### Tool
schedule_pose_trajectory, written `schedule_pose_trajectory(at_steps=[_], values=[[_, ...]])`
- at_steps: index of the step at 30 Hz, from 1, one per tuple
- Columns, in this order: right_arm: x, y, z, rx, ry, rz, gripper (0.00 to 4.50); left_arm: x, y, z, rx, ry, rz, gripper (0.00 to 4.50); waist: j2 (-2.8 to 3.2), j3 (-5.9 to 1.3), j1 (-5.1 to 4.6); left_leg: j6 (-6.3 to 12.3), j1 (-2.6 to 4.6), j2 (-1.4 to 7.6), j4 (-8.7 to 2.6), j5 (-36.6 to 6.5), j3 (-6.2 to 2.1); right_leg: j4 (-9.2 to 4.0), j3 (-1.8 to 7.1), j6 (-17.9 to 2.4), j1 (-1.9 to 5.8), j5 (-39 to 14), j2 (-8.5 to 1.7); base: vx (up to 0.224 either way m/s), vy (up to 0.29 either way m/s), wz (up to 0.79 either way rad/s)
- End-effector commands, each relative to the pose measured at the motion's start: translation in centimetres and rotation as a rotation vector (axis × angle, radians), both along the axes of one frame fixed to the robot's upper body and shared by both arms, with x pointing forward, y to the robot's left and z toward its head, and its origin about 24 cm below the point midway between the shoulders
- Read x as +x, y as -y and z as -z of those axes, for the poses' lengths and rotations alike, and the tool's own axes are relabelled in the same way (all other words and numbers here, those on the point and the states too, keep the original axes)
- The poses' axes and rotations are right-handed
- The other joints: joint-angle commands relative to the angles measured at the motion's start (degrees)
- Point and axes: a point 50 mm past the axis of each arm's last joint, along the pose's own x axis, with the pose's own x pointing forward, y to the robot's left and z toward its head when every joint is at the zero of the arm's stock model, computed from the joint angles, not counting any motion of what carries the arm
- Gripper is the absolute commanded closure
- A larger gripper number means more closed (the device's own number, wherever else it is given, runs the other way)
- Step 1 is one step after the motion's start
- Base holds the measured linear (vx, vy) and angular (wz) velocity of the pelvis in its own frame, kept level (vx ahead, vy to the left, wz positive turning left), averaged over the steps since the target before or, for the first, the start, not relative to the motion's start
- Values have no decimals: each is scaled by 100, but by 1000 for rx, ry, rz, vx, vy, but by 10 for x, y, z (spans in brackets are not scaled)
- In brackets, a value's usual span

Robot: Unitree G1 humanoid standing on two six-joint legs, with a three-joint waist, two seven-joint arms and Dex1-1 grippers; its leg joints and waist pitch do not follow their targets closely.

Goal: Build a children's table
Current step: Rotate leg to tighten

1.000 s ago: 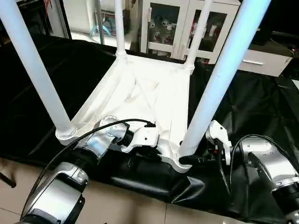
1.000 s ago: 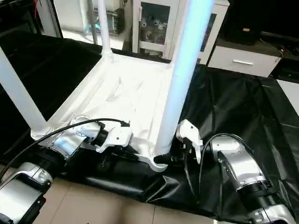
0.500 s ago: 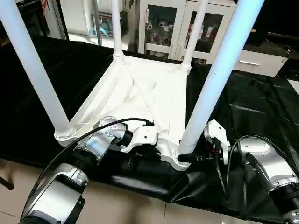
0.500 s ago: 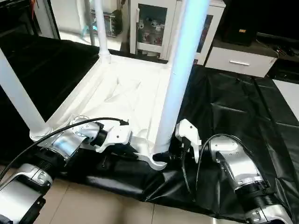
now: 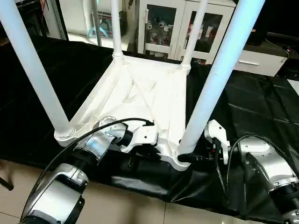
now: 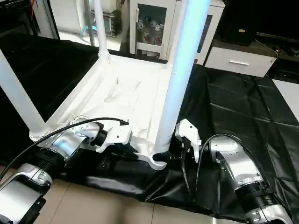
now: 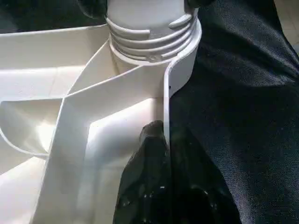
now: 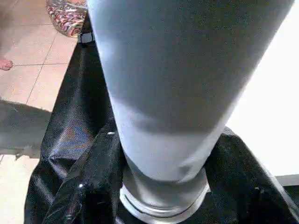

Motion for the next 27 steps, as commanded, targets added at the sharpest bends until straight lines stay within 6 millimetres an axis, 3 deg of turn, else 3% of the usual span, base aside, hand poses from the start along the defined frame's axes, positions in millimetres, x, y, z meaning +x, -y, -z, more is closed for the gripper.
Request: schedule_pose_trajectory(at_steps=[1, 2, 3, 5, 6, 7, 8, 9, 10, 11, 14, 15, 20, 21, 22, 23, 24, 25, 27], values=[[-1, 7, 9, -47, -32, 43, 243, -6, 6, 9, -51, -42, -15, 450, -78, -240, -11, 318, -36, 114, -484, -1737, 5, -444, 113, -1068, 213, -2067, -136, 0, 0, 0], [0, 7, 10, -49, -29, 56, 243, -6, 6, 8, -56, -43, -28, 450, -79, -241, -12, 318, -34, 114, -484, -1745, 6, -442, 114, -1073, 213, -2047, -136, 0, 0, 0], [18, -5, 17, -1, 5, 334, 243, 8, 18, 4, -90, 2, -185, 450, -11, -242, -8, 291, -28, 115, -490, -1755, 1, -434, 120, -1094, 210, -2007, -140, 0, 0, 0], [35, -22, 25, 46, -9, 629, 243, 22, 31, -2, -107, 54, -331, 450, -5, -221, -92, 62, -16, 63, -496, -1874, 16, -462, 109, -1067, 133, -2229, -104, 0, 0, 0], [37, -26, 27, 54, -18, 683, 246, 24, 33, -2, -107, 65, -356, 450, -78, -262, -206, -204, -156, 25, -529, -1825, -90, -418, 40, -746, 309, -2692, -123, -61, 2, -27], [37, -27, 26, 56, -18, 676, 247, 23, 32, -1, -101, 60, -350, 450, -40, -293, -250, -297, -228, 20, -567, -1536, -145, -425, 9, -549, 379, -2654, -147, -35, 25, -31], [37, -27, 26, 56, -18, 674, 248, 23, 31, -1, -99, 58, -347, 450, -22, -287, -263, -205, -167, 36, -542, -1535, -122, -465, 18, -618, 310, -2327, -132, -35, 25, -31], [37, -27, 25, 57, -18, 672, 248, 23, 31, -1, -99, 58, -348, 450, -23, -269, -245, 1, -7, 41, -489, -1795, -37, -535, 43, -868, 171, -2095, -107, 0, 0, 0], [38, -27, 25, 58, -19, 666, 248, 23, 30, -2, -99, 57, -350, 450, -28, -260, -241, 97, 27, 39, -476, -1895, -7, -550, 55, -976, 145, -2061, -100, 30, -20, 20], [38, -27, 24, 58, -20, 663, 249, 24, 29, -2, -100, 63, -361, 450, -34, -264, -229, 201, 0, 45, -483, -1891, 4, -527, 63, -1091, 185, -1981, -102, 30, -20, 20], [41, -26, 25, 45, -18, 717, 250, 30, 30, -5, -107, 97, -437, 450, -31, -269, -184, 227, -63, 73, -509, -1610, -15, -491, 55, -1064, 232, -1879, -116, 0, 0, 0], [44, -24, 28, 18, -3, 802, 250, 34, 33, -6, -116, 122, -488, 450, -73, -275, -183, 225, -75, 73, -506, -1538, -15, -481, 52, -1068, 242, -1820, -114, 0, 0, 0], [51, -21, 32, -5, 28, 1135, 250, 46, 45, -14, -171, 189, -679, 450, -65, -299, -186, 87, -59, 46, -486, -1098, 7, -424, 74, -1098, 243, -1397, -106, 0, 0, 0], [51, -22, 32, -5, 27, 1136, 250, 46, 45, -14, -172, 190, -680, 450, -55, -310, -180, 97, -46, 49, -481, -1032, 9, -412, 76, -1118, 239, -1291, -106, 0, 0, 0], [50, -24, 33, 3, 15, 1159, 250, 46, 46, -15, -178, 197, -695, 450, -53, -318, -179, 178, -42, 38, -469, -905, 21, -397, 74, -1166, 252, -1019, -85, 0, 0, 0], [49, -29, 34, 4, 22, 1190, 251, 48, 48, -16, -185, 214, -716, 450, -9, -321, -164, 242, -33, 32, -461, -775, 32, -381, 82, -1230, 252, -758, -83, 0, 0, 0], [49, -29, 34, 4, 22, 1190, 251, 48, 48, -16, -185, 214, -716, 450, -24, -323, -168, 268, -38, 30, -456, -702, 35, -371, 82, -1249, 261, -639, -78, 0, 0, 0], [49, -33, 34, 8, 28, 1220, 251, 49, 50, -18, -190, 232, -732, 450, 11, -328, -149, 315, -34, 22, -449, -610, 36, -346, 81, -1300, 275, -458, -78, 0, 0, 0], [49, -35, 34, 12, 26, 1228, 251, 49, 51, -18, -191, 236, -736, 450, -19, -324, -147, 373, -36, 18, -448, -621, 49, -356, 78, -1333, 287, -441, -84, 0, 0, 0]])
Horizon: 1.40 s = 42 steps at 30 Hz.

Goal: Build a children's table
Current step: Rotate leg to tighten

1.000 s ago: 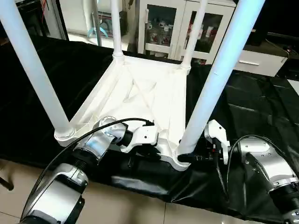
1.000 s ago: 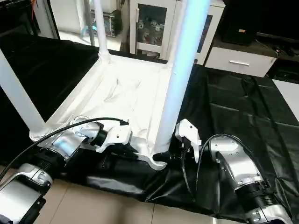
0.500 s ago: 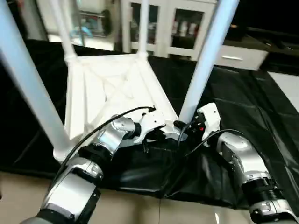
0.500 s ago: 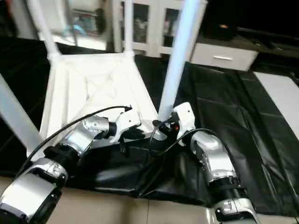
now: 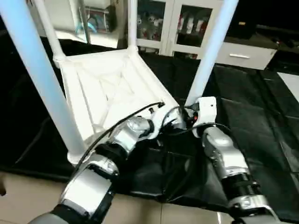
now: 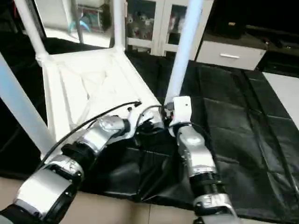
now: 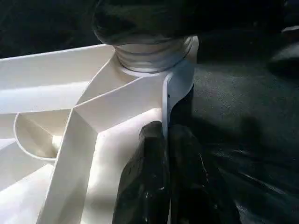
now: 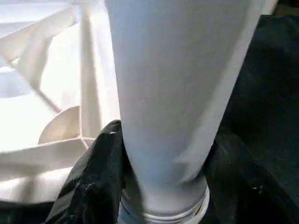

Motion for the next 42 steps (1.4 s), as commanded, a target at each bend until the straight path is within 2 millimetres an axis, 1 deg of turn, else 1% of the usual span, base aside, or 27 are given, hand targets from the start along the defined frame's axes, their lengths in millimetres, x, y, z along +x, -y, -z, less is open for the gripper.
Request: schedule_pose_trajectory(at_steps=[1, 4, 5, 6, 7, 8, 9, 10, 11, 12, 13, 15, 16, 17, 18, 19, 20, 22, 23, 25, 26, 27, 28, 31, 34, 40, 42], values=[[-11, 4, 25, -15, -110, 75, 251, 12, 0, -20, -89, 108, -106, 450, -33, -320, 19, 415, -18, 28, -364, -713, 68, -271, 124, -1306, 336, -635, -102, 0, 0, 0], [-11, -15, 16, 93, -53, -54, 251, 9, 0, -18, -71, 127, -49, 450, -21, -306, 21, 371, -5, 43, -392, -1026, 57, -321, 121, -1207, 317, -1097, -115, 0, 0, 0], [-11, -16, 15, 97, -50, -64, 251, 9, -1, -17, -68, 127, -46, 450, -22, -309, 25, 375, 6, 51, -389, -1056, 54, -316, 120, -1191, 318, -1047, -109, 0, 0, 0], [-12, -19, 12, 117, -32, -107, 251, 8, -2, -15, -54, 126, -33, 450, -53, -314, 19, 390, -6, 47, -382, -1005, 57, -300, 123, -1198, 327, -951, -109, 0, 0, 0], [-14, -20, 7, 136, 0, -149, 216, 6, -4, -14, -43, 126, -10, 450, -45, -317, 32, 432, -10, 46, -377, -892, 57, -277, 123, -1234, 334, -782, -110, 0, 0, 0], [-16, -17, 2, 152, 26, -178, 181, 5, -8, -13, -43, 117, 2, 450, -83, -313, 40, 515, -14, 43, -366, -800, 69, -273, 123, -1251, 348, -652, -105, 0, 0, 0], [-17, -12, -4, 162, 51, -191, 181, 4, -12, -11, -46, 104, 21, 450, -73, -314, 63, 564, -6, 48, -358, -762, 70, -260, 127, -1273, 347, -592, -117, 0, 0, 0], [-18, -10, -6, 161, 56, -189, 179, 3, -13, -11, -46, 100, 30, 450, -73, -299, 62, 688, -51, 49, -366, -725, 64, -254, 125, -1257, 367, -568, -121, 0, 0, 0], [-19, -2, -9, 147, 69, -193, 170, 0, -17, -10, -42, 94, 86, 450, -76, -300, 42, 670, -72, 50, -380, -735, 50, -259, 122, -1221, 388, -681, -128, 0, 0, 0], [-19, -2, -9, 147, 69, -193, 142, 0, -17, -10, -42, 94, 86, 450, -48, -300, 15, 595, -60, 60, -387, -803, 42, -286, 129, -1193, 370, -910, -130, 0, 0, 0], [-22, 14, -16, 131, 81, -219, 142, -15, -21, -4, -15, 47, 295, 450, -18, -300, 10, 548, -41, 62, -383, -850, 47, -294, 137, -1206, 349, -975, -126, 0, 0, 0], [-25, 27, -21, 123, 70, -270, 136, -28, -26, 0, 1, -11, 463, 450, -44, -281, 54, 553, -9, 73, -385, -933, 60, -306, 157, -1265, 336, -1036, -107, 0, 0, 0], [-26, 29, -22, 118, 63, -302, 112, -29, -28, 0, 7, -19, 476, 450, -23, -288, 83, 574, 12, 95, -376, -951, 70, -278, 167, -1325, 319, -916, -108, 0, 0, 0], [-33, 37, -25, 95, 27, -445, 112, -32, -35, 0, 25, -45, 520, 450, -2, -300, 98, 578, 48, 98, -371, -910, 75, -251, 164, -1409, 306, -743, -106, 0, 0, 0], [-45, 44, -28, 47, -17, -630, 95, -34, -41, -1, 12, -83, 538, 450, 0, -300, 183, 601, 84, 121, -348, -803, 100, -217, 166, -1486, 291, -448, -73, 0, 0, 0], [-47, 45, -28, 40, -25, -656, 95, -35, -42, -1, 10, -88, 540, 450, 5, -292, 217, 623, 109, 134, -344, -806, 104, -203, 165, -1536, 288, -328, -70, 0, 0, 0], [-55, 50, -27, -6, -52, -759, 90, -38, -45, -2, -1, -107, 571, 450, -7, -286, 270, 666, 74, 140, -332, -699, 123, -165, 168, -1599, 307, -119, -74, 0, 0, 0], [-68, 58, -24, -66, -110, -908, 57, -42, -49, -2, -12, -143, 602, 450, -36, -285, 315, 681, 66, 131, -318, -682, 129, -150, 166, -1603, 314, -81, -87, 0, 0, 0], [-76, 62, -22, -71, -159, -984, 50, -45, -51, -3, -9, -153, 624, 450, -90, -280, 314, 741, 13, 121, -319, -722, 130, -154, 163, -1563, 334, -228, -121, 0, 0, 0], [-80, 64, -22, -75, -189, -1026, 45, -47, -52, -3, -7, -161, 640, 450, -78, -276, 315, 683, 23, 135, -330, -879, 125, -185, 162, -1484, 315, -614, -144, 0, 0, 0], [-83, 64, -21, -86, -215, -1064, 25, -48, -52, -3, -4, -164, 654, 450, -79, -268, 292, 622, 20, 134, -338, -999, 123, -214, 166, -1432, 297, -826, -145, 0, 0, 0], [-86, 64, -20, -105, -249, -1110, 25, -51, -53, -5, -9, -176, 686, 450, -43, -270, 280, 579, 27, 136, -340, -1065, 114, -216, 162, -1416, 294, -900, -142, 0, 0, 0], [-87, 64, -18, -120, -262, -1130, 7, -53, -53, -5, -15, -184, 701, 450, -78, -260, 266, 525, 22, 143, -343, -1163, 114, -236, 166, -1365, 295, -1038, -146, 0, 0, 0], [-88, 59, -15, -121, -279, -1171, 2, -57, -47, -6, -29, -194, 725, 450, -84, -258, 287, 451, 41, 145, -338, -1245, 126, -253, 181, -1323, 264, -1211, -153, 0, 0, 0], [-85, 50, -16, -97, -246, -1178, 2, -58, -44, -7, -23, -180, 738, 450, -116, -264, 301, 441, 15, 136, -332, -1179, 119, -236, 178, -1278, 265, -1235, -151, 0, 0, 0], [-80, 39, -8, -86, -230, -1188, 2, -63, -45, -6, -12, -195, 751, 450, -102, -266, 281, 342, 2, 130, -335, -1236, 103, -225, 171, -1218, 262, -1333, -146, 0, 0, 0], [-81, 39, -7, -90, -243, -1207, 2, -63, -46, -5, -7, -198, 750, 450, -95, -273, 277, 357, 4, 123, -323, -1169, 110, -215, 175, -1239, 267, -1178, -133, 0, 0, 0]])
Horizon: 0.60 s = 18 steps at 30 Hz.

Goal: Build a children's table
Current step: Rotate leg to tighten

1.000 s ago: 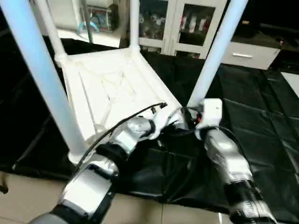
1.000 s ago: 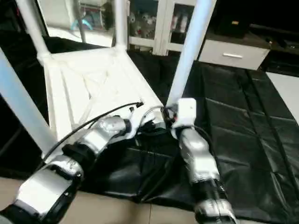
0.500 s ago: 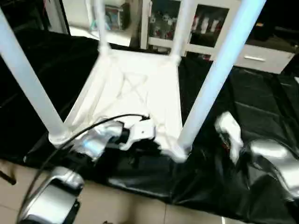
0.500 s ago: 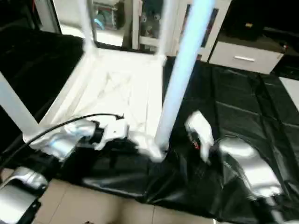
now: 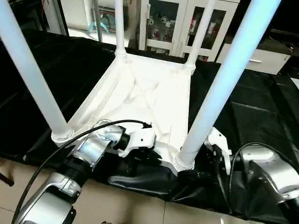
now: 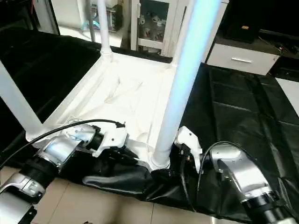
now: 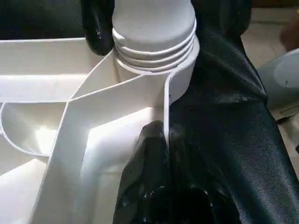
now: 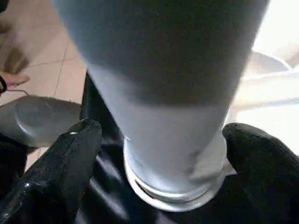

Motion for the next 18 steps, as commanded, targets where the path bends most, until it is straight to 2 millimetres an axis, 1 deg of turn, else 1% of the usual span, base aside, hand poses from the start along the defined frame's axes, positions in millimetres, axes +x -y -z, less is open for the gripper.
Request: schedule_pose_trajectory(at_steps=[1, 2, 4, 6, 8, 9, 10, 11, 13, 18], values=[[1, -4, -1, -22, 14, -32, 19, -8, 13, 0, -25, -14, 73, 450, -12, -324, -26, 324, 4, 98, -421, -1127, 1, -301, 124, -1247, 310, -1109, -101, 0, 0, 0], [1, -3, -1, -25, 14, -34, 29, -8, 13, 0, -24, -15, 72, 450, -12, -331, -32, 342, 10, 95, -413, -1071, 7, -292, 122, -1286, 312, -959, -90, 0, 0, 0], [1, -3, -1, -27, 14, -37, 47, -7, 13, 0, -21, -17, 71, 450, -14, -330, -28, 359, 4, 92, -409, -1066, 11, -284, 121, -1329, 320, -884, -88, 0, 0, 0], [1, -2, -2, -28, 15, -46, 56, -7, 13, 1, -10, -12, 70, 450, 4, -328, -24, 340, 6, 91, -415, -1127, 6, -291, 118, -1336, 325, -929, -89, 0, 0, 0], [2, -2, -3, -22, 19, -48, 76, -7, 12, 0, -8, -12, 70, 450, 1, -333, -25, 331, 14, 95, -414, -1168, 5, -290, 118, -1350, 325, -942, -87, 0, 0, 0], [3, -2, -3, -20, 21, -48, 76, -6, 12, 0, -8, -12, 69, 450, 5, -336, -24, 329, 17, 96, -414, -1159, 4, -284, 118, -1361, 326, -918, -89, 0, 0, 0], [3, -3, -3, -18, 24, -47, 93, -6, 10, 0, -5, -11, 66, 450, 4, -340, -26, 336, 16, 94, -409, -1116, 6, -275, 117, -1389, 328, -840, -84, 0, 0, 0], [3, -3, -3, -17, 25, -48, 93, -6, 9, 1, -3, -11, 65, 450, 7, -343, -29, 349, 17, 93, -405, -1082, 7, -268, 116, -1418, 328, -775, -83, 0, 0, 0], [3, -3, -2, -16, 24, -50, 121, -6, 9, 2, -1, -8, 59, 450, 0, -343, -26, 374, 18, 92, -400, -1052, 11, -263, 116, -1448, 331, -718, -80, 0, 0, 0], [1, -2, -1, -11, 19, -57, 155, -5, 9, 2, -6, -16, 50, 450, 7, -344, -22, 382, 21, 94, -398, -1054, 11, -260, 117, -1456, 336, -732, -84, 0, 0, 0]])
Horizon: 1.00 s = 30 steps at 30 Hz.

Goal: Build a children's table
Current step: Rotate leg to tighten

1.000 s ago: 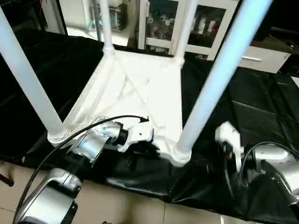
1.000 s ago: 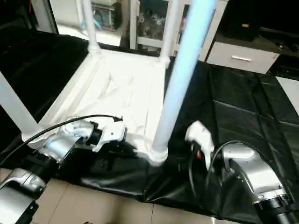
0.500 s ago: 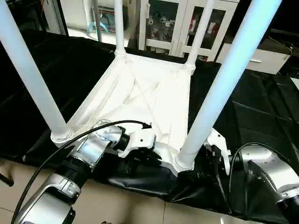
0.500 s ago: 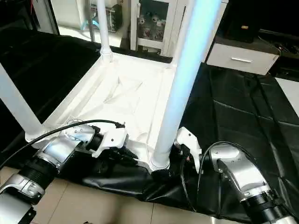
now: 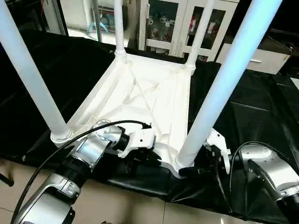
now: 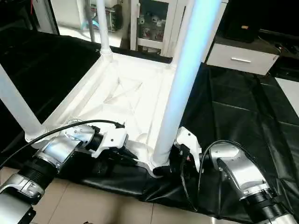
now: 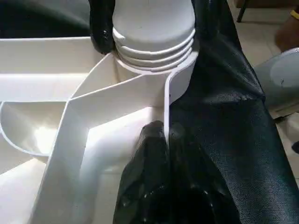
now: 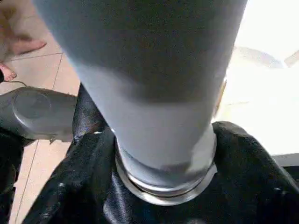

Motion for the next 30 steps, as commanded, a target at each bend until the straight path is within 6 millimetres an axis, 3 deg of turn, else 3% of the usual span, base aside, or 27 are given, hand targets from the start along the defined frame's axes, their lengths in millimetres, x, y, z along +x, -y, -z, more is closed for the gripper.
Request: schedule_pose_trajectory(at_steps=[1, 5, 6, 10, 11, 12, 13, 15, 16, 17, 18, 19, 21, 22, 24, 27, 28, 30], values=[[-1, -3, -1, 10, 2, -37, 163, -5, 10, 3, -8, -11, 46, 450, -13, -341, -25, 386, 12, 88, -397, -1058, 12, -270, 117, -1450, 338, -739, -86, 0, 0, 0], [-1, -3, 3, 39, -2, 5, 177, -7, 11, 4, -23, -26, 41, 450, -9, -344, -17, 402, 14, 86, -392, -1025, 12, -261, 116, -1465, 338, -706, -88, 0, 0, 0], [-1, -4, 4, 41, -1, 11, 178, -7, 11, 4, -23, -25, 38, 450, -36, -343, -19, 409, 7, 86, -393, -1016, 11, -262, 115, -1464, 342, -711, -90, 0, 0, 0], [9, -9, 14, 56, 27, 202, 179, 1, 14, 5, -42, 6, -59, 450, -19, -320, -35, 319, 8, 87, -420, -1257, 3, -306, 115, -1364, 323, -1097, -92, 0, 0, 0], [15, -11, 19, 38, 38, 301, 180, 6, 18, 5, -52, 19, -118, 450, 6, -264, -86, 145, 10, 73, -470, -1743, -14, -413, 95, -1129, 290, -1937, -93, 0, 0, 0], [19, -11, 22, 24, 44, 362, 180, 9, 20, 6, -52, 19, -154, 450, 12, -267, -140, -26, 28, 55, -479, -1990, -51, -455, 79, -910, 283, -2506, -103, -53, -5, -3], [25, -12, 25, 28, 41, 462, 180, 13, 25, 6, -68, 11, -210, 450, 4, -271, -171, -74, 37, 53, -485, -2074, -68, -480, 67, -829, 275, -2689, -107, -54, 0, -5], [34, -13, 28, 41, 28, 613, 181, 20, 34, 6, -86, 5, -294, 450, 2, -273, -305, -146, -15, 4, -487, -2139, -123, -527, 40, -578, 274, -3120, -100, -56, 1, -6], [34, -13, 28, 41, 28, 613, 181, 20, 34, 6, -86, 5, -294, 450, 2, -273, -305, -146, -15, 4, -487, -2139, -123, -527, 40, -578, 274, -3120, -100, -50, 1, -9], [43, -17, 32, 43, 17, 746, 181, 29, 42, 6, -91, 27, -401, 450, -2, -285, -353, -135, -39, -12, -487, -2071, -164, -564, 7, -491, 300, -3212, -98, -50, 1, -9], [48, -21, 34, 33, 21, 829, 181, 37, 47, 4, -102, 52, -498, 450, 11, -280, -363, -119, -26, -12, -486, -2089, -163, -584, 3, -478, 279, -3243, -97, 0, 0, 0], [49, -21, 34, 31, 22, 841, 181, 38, 47, 4, -103, 55, -513, 450, 21, -292, -380, -116, -4, -24, -471, -2094, -168, -605, -11, -496, 254, -3212, -92, 0, 0, 0], [61, -31, 37, -6, 54, 1001, 182, 52, 55, 0, -117, 103, -705, 450, 32, -299, -391, -111, -35, -27, -480, -2040, -177, -593, -25, -544, 279, -3062, -92, 0, 0, 0], [62, -32, 37, -10, 58, 1016, 182, 54, 56, -1, -118, 108, -722, 450, 7, -307, -402, -124, -39, -23, -482, -1987, -180, -582, -30, -563, 297, -2968, -87, 0, 0, 0], [68, -43, 39, -37, 79, 1104, 182, 61, 61, -5, -118, 161, -801, 450, 34, -317, -422, -50, -33, -33, -477, -1862, -144, -563, 6, -746, 261, -2509, -79, 0, 0, 0], [72, -60, 40, -61, 105, 1128, 183, 65, 66, -10, -129, 223, -843, 450, 19, -340, -431, 4, -53, -35, -474, -1635, -131, -502, 21, -895, 306, -2039, -67, 0, 0, 0], [75, -76, 37, -12, 116, 1101, 183, 67, 70, -13, -144, 252, -849, 450, 10, -356, -421, 98, -37, -30, -452, -1504, -100, -481, 37, -1007, 301, -1731, -70, 0, 0, 0], [76, -85, 30, 60, 125, 1063, 184, 66, 70, -13, -148, 258, -833, 450, 3, -366, -402, 229, -42, -23, -440, -1288, -83, -439, 39, -1134, 331, -1375, -72, 28, -2, 2]])
